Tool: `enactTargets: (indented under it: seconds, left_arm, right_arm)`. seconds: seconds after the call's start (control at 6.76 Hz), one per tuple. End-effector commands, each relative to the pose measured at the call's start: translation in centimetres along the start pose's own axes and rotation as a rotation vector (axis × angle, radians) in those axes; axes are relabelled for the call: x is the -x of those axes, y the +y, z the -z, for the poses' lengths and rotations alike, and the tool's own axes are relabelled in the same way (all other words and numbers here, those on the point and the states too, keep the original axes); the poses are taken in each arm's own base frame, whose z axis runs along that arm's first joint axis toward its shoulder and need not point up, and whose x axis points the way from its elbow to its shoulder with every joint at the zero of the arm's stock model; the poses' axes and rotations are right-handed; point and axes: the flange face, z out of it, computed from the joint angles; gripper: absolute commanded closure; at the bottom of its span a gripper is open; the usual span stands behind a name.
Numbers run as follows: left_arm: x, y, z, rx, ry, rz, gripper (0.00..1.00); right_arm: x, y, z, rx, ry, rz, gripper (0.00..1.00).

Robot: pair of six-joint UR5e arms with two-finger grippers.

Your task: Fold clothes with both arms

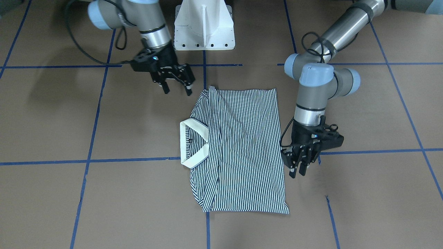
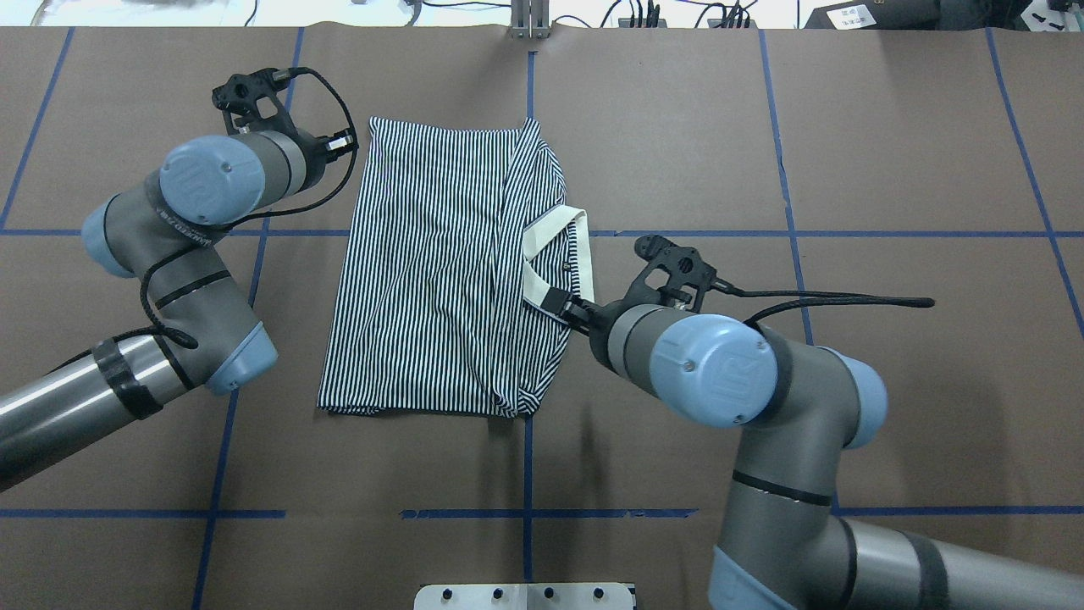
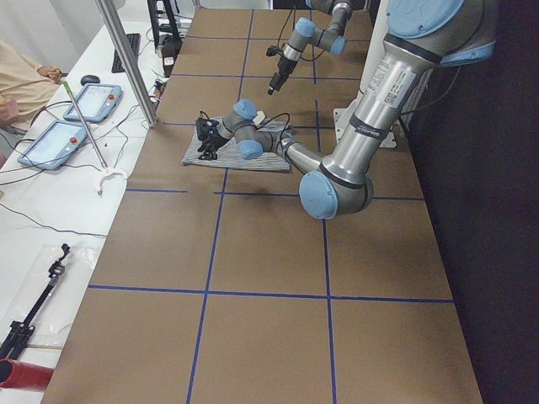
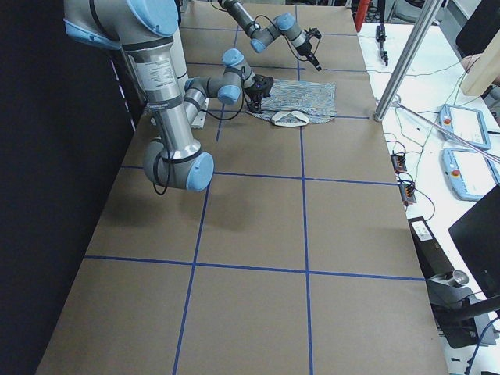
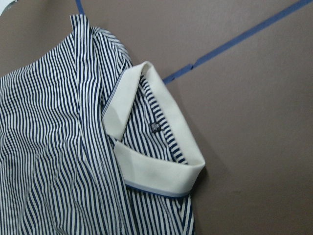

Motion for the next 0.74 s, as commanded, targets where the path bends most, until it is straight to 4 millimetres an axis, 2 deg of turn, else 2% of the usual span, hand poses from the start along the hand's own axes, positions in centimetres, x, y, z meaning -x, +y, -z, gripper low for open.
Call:
enactTargets:
  seconds: [0.0,0.15,0.44,0.59]
  left_arm:
    - [0.6,1.5,0.9,0.018,0.008,0.023,0.57]
    - [0.6,1.8,0.8,0.023,0.006,0.022,0.56]
    - [0.3,2.4,0.8,0.029,0.01,0.05,0.56]
    - [0.3,2.4,0.9,0.03,0.009,0.05,0.56]
  right_arm:
    - [1.5,5.7,-2.5,0.038,0.032,-0.123,0.0]
    - [1.8,6.5,-4.8,0.025,0.06,-0.164,0.0]
    - [0.7,8.6,-6.3,0.034,0.099,-0.204,0.01]
    - [0.4,9.6,-6.3,0.044,0.107,-0.204,0.12]
